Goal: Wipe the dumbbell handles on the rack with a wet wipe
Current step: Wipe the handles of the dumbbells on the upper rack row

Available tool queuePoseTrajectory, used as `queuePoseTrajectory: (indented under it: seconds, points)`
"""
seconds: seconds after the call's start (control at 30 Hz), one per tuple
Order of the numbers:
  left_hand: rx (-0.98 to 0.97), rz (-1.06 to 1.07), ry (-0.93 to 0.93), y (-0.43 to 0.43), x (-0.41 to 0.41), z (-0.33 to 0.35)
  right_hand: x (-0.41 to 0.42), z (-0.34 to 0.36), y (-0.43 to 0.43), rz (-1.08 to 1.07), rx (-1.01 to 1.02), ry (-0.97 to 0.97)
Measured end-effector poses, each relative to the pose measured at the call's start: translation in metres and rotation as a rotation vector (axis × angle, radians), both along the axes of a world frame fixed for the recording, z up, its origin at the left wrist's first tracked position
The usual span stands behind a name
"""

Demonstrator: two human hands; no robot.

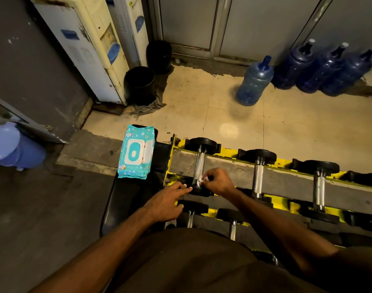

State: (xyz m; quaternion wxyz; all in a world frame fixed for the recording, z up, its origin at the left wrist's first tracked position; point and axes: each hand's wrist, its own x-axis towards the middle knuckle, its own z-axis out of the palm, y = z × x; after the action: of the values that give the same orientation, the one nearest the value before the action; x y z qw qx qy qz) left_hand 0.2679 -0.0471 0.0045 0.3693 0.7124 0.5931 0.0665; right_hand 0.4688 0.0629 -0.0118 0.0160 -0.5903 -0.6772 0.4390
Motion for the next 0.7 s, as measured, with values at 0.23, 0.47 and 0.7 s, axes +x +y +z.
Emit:
queuePoseTrajectory:
  seconds: [0.23, 0.47, 0.7]
  points:
    - [-0.028, -0.035, 0.033, 0.005, 0.004, 0.006, -0.033, 0.008, 0.022, 0.216, 0.446, -0.067]
    - [-0.042, -0.07, 0.114, -0.001, 0.009, 0.011, -0.03, 0.009, 0.031, 0.409, 0.413, -0.224]
    - [-0.048, 0.183, 0.019, -0.023, 0.02, 0.002, 0.005, -0.004, -0.006, 0.099, 0.322, 0.061]
